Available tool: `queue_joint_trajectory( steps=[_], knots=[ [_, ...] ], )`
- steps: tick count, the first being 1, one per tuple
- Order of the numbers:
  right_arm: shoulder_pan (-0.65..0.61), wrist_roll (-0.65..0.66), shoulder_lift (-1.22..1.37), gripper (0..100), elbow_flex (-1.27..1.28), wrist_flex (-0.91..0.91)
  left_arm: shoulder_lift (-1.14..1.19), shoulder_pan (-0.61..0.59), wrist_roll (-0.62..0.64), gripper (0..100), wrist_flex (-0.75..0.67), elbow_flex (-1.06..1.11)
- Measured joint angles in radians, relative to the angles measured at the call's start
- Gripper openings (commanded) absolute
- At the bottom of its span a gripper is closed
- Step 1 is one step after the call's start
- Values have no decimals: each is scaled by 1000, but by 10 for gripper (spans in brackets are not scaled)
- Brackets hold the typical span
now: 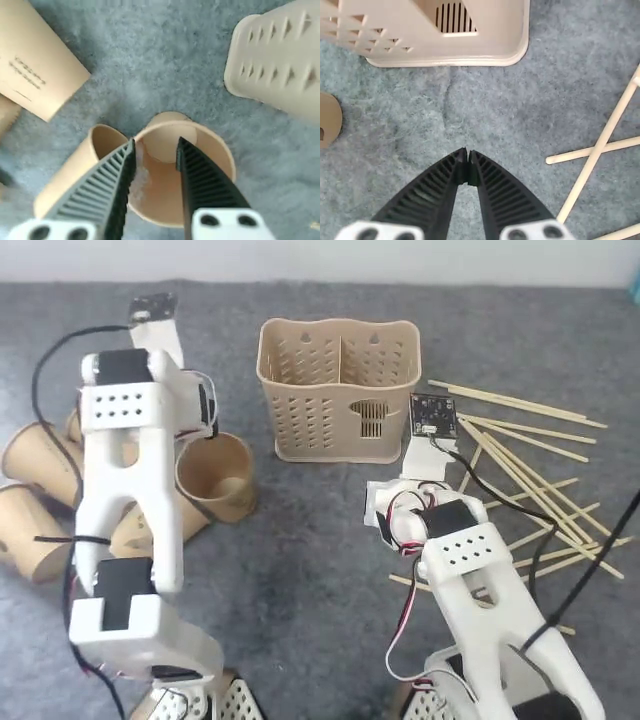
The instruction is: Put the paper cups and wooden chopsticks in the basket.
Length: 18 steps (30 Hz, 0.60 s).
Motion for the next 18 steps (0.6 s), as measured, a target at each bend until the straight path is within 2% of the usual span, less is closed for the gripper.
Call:
queue_joint_trajectory(
  steps=[6,14,18],
  knots=[
    [0,0,0,9,0,0,9,-3,-272,133,26,-12],
    [0,0,0,9,0,0,9,-64,-399,134,26,-12],
    [0,0,0,9,0,0,9,-66,-425,134,-34,40]
  ],
)
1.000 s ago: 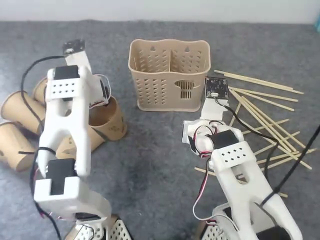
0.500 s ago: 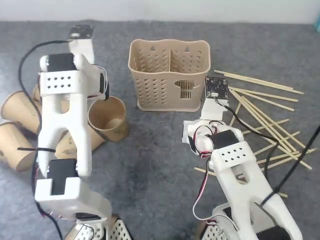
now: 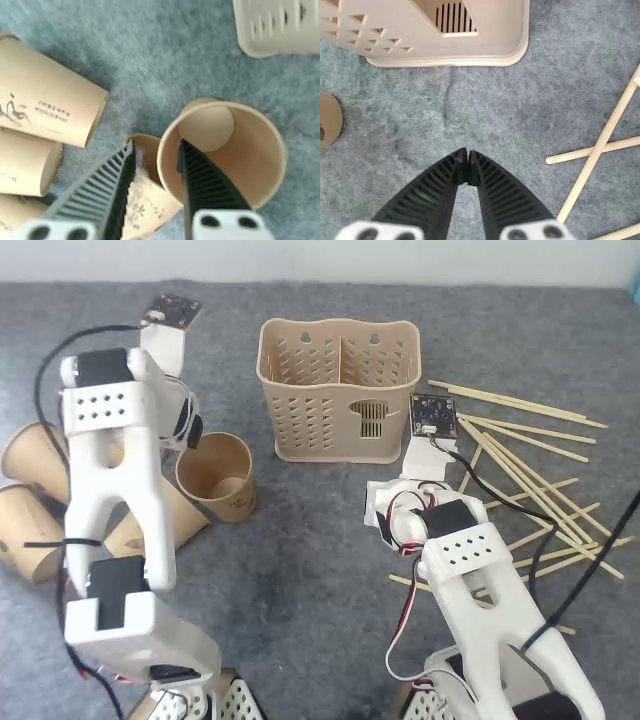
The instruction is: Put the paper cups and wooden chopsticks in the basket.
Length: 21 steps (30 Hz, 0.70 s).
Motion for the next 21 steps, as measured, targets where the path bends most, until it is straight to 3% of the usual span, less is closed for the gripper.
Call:
queue_joint_trajectory(
  steps=[9,13,18,21],
  knots=[
    [0,0,0,9,0,0,0,72,-20,128,-152,241],
    [0,0,0,9,0,0,0,80,-18,4,-215,275],
    [0,0,0,9,0,0,0,86,75,13,-222,273],
    [0,0,0,9,0,0,0,86,121,13,-157,219]
  ],
)
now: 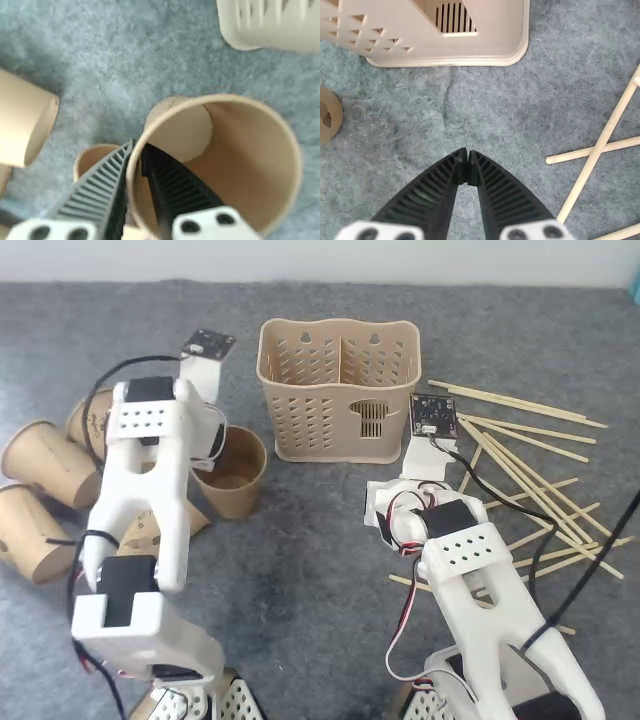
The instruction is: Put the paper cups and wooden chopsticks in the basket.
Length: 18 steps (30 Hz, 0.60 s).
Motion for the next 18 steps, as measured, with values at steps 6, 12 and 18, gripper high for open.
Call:
queue_joint_trajectory(
  steps=[6,12,18],
  knots=[
    [20,0,0,9,0,0,0,0,101,13,203,-224],
    [51,0,-61,9,0,0,0,-2,190,13,265,-411],
    [49,0,-176,9,26,0,-60,0,307,13,270,-502]
  ],
)
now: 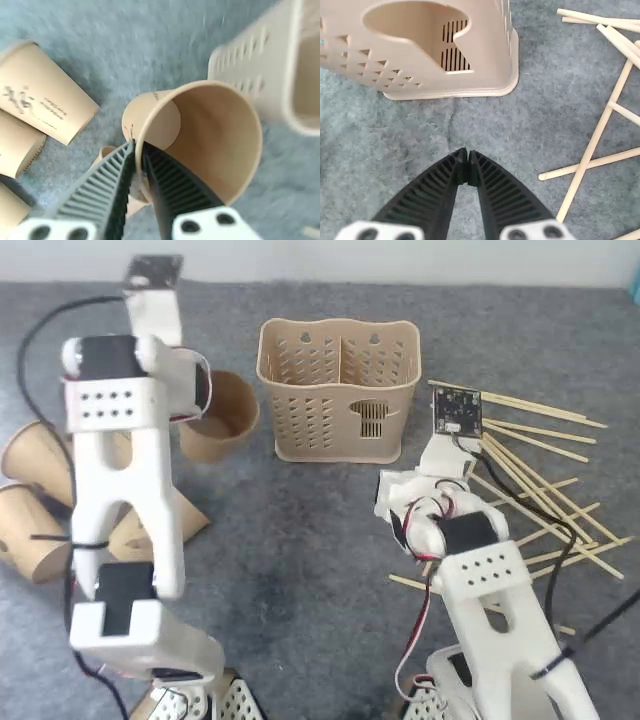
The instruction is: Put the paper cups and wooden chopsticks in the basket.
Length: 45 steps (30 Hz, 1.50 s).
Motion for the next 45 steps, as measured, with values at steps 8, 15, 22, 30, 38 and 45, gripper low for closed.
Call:
queue_joint_trajectory(
  steps=[8,15,22,30,38,45],
  knots=[
    [9,0,-43,9,9,0,-97,63,161,13,0,-193],
    [37,0,-43,9,9,0,-104,186,308,13,0,-399],
    [37,0,-43,9,9,0,-106,368,411,13,-31,-500],
    [37,0,-43,9,9,0,77,493,425,13,-115,-500],
    [37,0,-43,9,9,0,331,494,428,13,-163,-628],
    [37,0,-43,9,9,0,442,494,428,48,-115,-726]
  ],
)
